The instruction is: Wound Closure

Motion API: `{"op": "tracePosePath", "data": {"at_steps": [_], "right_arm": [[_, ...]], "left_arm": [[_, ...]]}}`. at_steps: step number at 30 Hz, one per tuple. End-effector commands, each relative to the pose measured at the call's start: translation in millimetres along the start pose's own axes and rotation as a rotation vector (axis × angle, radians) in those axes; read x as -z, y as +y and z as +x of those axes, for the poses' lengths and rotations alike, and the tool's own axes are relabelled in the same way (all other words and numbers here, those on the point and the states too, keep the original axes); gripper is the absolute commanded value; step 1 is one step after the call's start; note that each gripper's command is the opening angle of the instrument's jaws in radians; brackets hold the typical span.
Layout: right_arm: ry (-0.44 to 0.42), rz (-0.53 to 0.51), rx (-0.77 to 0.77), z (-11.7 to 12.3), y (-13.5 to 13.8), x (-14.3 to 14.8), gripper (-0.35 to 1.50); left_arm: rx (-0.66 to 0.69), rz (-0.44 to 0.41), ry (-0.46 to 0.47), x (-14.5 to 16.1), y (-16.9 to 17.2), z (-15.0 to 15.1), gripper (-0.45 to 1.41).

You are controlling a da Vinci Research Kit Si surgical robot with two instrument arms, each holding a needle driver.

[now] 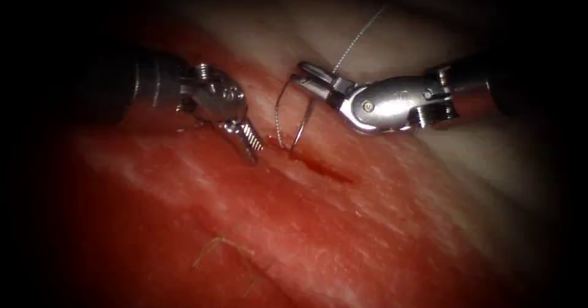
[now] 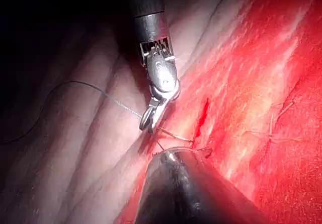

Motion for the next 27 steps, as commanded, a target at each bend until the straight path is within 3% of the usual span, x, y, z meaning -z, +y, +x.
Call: {"op": "tracePosePath", "data": {"at_steps": [1,19,27], "right_arm": [[0.002,0.003,-0.011,-0.4,-0.8,-0.4,-0.35],[-0.019,0.017,-0.074,-0.3,-1.1,-0.3,-0.35],[-0.044,0.017,-0.221,0.1,-1.6,-0.4,-0.35]], "left_arm": [[-0.006,0.001,0.000,-0.9,-0.2,-0.1,0.00],[-0.064,0.023,0.040,-1.8,-0.3,-1.9,-0.01],[-0.059,0.025,0.039,-1.5,0.1,-2.4,0.02]]}}
